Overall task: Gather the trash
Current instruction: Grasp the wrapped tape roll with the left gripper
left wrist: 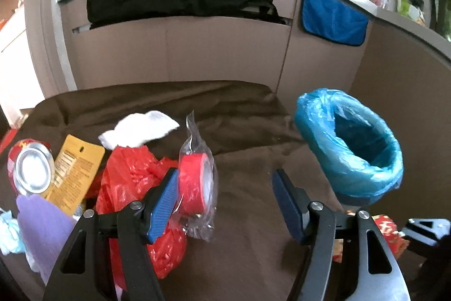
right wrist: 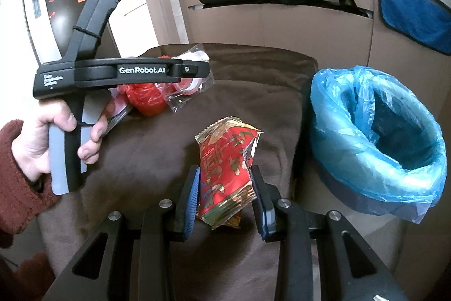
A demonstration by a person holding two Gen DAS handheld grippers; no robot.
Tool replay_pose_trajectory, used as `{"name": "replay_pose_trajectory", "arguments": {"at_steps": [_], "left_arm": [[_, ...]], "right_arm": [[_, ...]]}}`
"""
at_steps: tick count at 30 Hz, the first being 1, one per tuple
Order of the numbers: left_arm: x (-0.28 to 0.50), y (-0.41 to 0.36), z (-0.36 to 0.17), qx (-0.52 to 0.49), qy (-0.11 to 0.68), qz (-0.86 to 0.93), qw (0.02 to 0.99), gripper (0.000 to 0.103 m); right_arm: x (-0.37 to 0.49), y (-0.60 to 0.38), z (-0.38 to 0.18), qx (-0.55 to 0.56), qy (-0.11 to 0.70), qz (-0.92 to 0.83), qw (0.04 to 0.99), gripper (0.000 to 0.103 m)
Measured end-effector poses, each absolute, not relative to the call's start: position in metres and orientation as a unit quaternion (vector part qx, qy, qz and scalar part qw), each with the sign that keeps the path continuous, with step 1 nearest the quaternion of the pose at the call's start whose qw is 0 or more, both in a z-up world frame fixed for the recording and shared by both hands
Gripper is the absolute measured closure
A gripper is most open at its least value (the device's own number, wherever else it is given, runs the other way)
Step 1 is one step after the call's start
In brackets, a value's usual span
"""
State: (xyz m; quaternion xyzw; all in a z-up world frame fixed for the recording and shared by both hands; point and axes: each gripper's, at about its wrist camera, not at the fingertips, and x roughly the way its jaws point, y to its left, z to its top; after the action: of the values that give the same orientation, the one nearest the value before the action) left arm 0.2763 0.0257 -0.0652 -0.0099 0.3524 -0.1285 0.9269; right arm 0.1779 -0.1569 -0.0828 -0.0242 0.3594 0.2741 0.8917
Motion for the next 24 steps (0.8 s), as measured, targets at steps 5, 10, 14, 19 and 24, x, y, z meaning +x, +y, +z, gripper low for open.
{"name": "replay_pose_trajectory", "arguments": {"at_steps": [5,10,14,19,24], "left_arm": [[0.274,0.029,-0.066,-0.035,0.361,-0.147,0.920,0.048],[0.276,0.031,-0.072,-0.036,0.359,-0.129,0.924,0.049],[0.281,0.028,-0.071,-0.034,0.360,-0.120,0.924,0.049],[0.284,0.019,-0.072,-0.019,0.365,-0.126,0.922,0.052],[0.280,0.002,-0.074,0.022,0.371,-0.145,0.917,0.052]], "right_arm": [[0.176,-0.155,-0.086,-0.025,0.366,0.276,0.888,0.071],[0.174,-0.155,-0.088,-0.022,0.369,0.276,0.887,0.071],[0.175,-0.154,-0.089,-0.020,0.372,0.278,0.886,0.071],[0.173,-0.151,-0.092,-0.023,0.375,0.279,0.884,0.070],[0.172,-0.152,-0.091,-0.021,0.377,0.277,0.883,0.070]]}}
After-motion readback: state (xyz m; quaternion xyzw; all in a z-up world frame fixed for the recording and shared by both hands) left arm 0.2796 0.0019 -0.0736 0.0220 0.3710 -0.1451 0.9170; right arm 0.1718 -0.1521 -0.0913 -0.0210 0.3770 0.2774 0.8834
